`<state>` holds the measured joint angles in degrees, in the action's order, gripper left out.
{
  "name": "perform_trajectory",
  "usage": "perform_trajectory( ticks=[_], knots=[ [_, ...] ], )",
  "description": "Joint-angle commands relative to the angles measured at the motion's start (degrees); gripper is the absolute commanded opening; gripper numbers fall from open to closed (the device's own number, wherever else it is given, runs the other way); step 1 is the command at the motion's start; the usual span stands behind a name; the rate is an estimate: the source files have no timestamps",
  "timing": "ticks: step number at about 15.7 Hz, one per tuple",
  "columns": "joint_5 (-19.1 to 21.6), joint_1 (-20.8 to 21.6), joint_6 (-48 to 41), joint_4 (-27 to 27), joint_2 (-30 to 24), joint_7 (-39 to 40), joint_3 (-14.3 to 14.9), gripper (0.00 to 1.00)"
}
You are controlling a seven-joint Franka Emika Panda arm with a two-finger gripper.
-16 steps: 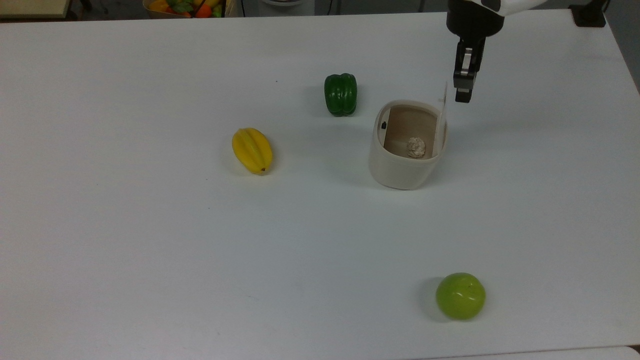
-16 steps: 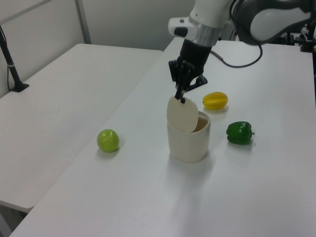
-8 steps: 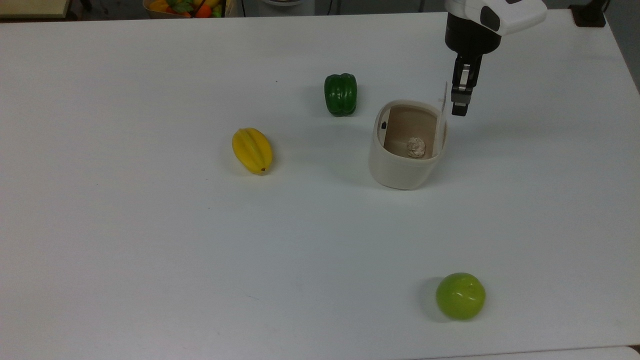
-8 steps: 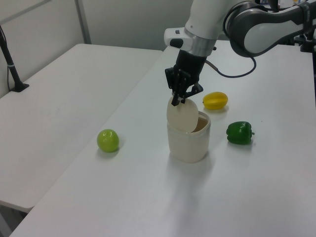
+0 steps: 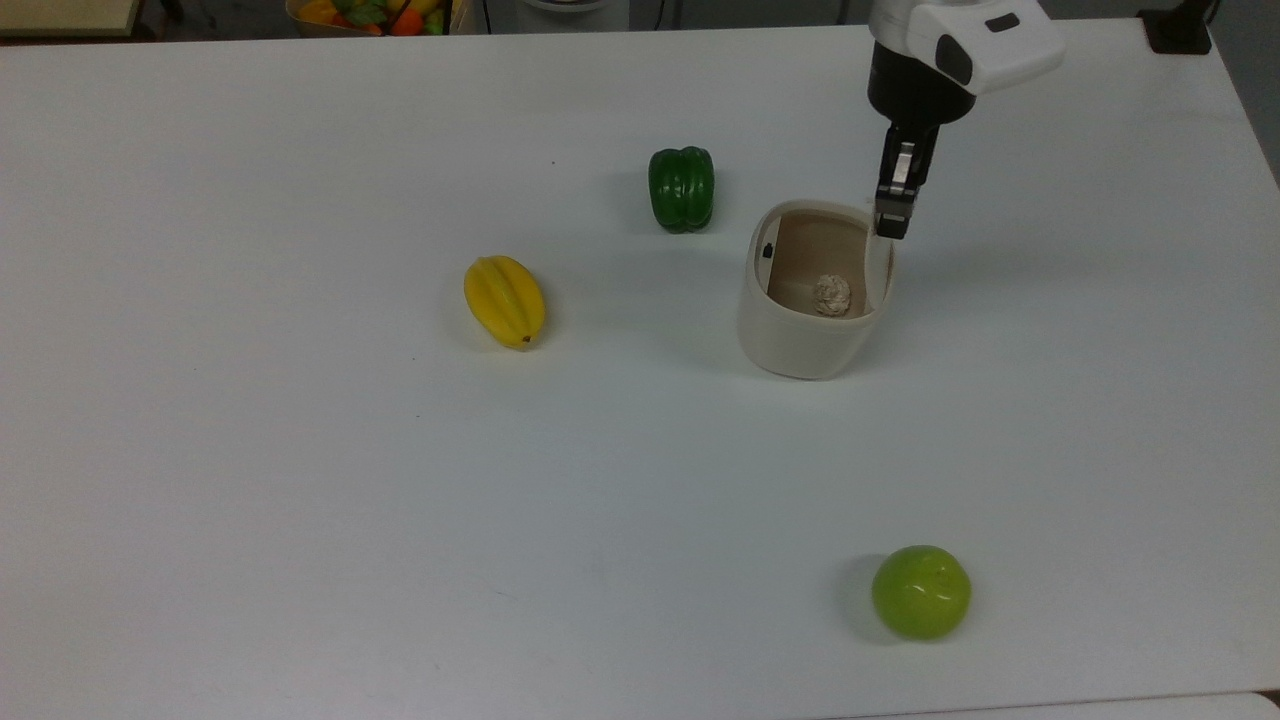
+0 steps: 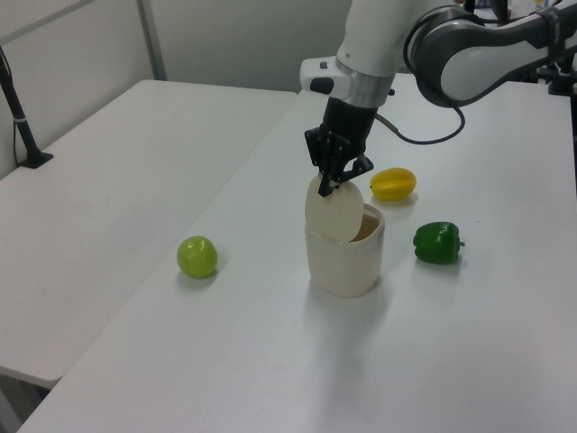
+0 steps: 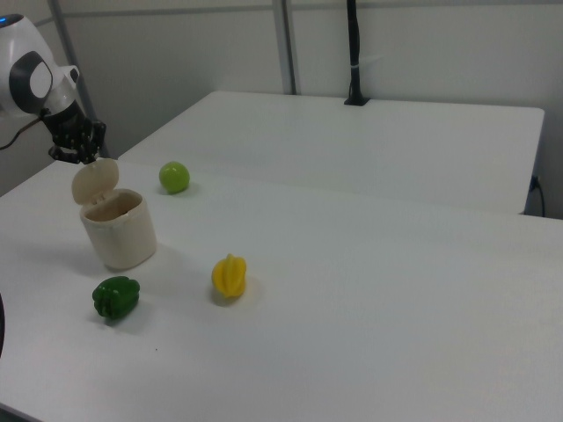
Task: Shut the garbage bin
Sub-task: 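Lower the gripper and push the open lid down toward the bin rim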
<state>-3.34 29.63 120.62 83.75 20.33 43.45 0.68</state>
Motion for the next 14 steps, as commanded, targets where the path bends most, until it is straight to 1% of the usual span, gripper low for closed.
perform_trajectory(
  ticks=[1,7,14],
  knots=[
    [-0.8,-1.2,-3.5,1.1,-1.3,0.9,0.4,0.0],
    [-0.8,-4.0,-7.7,1.2,-1.7,2.4,0.4,0.0],
    [-0.8,-4.5,-8.6,4.1,-1.5,3.6,0.3,0.0]
  ],
)
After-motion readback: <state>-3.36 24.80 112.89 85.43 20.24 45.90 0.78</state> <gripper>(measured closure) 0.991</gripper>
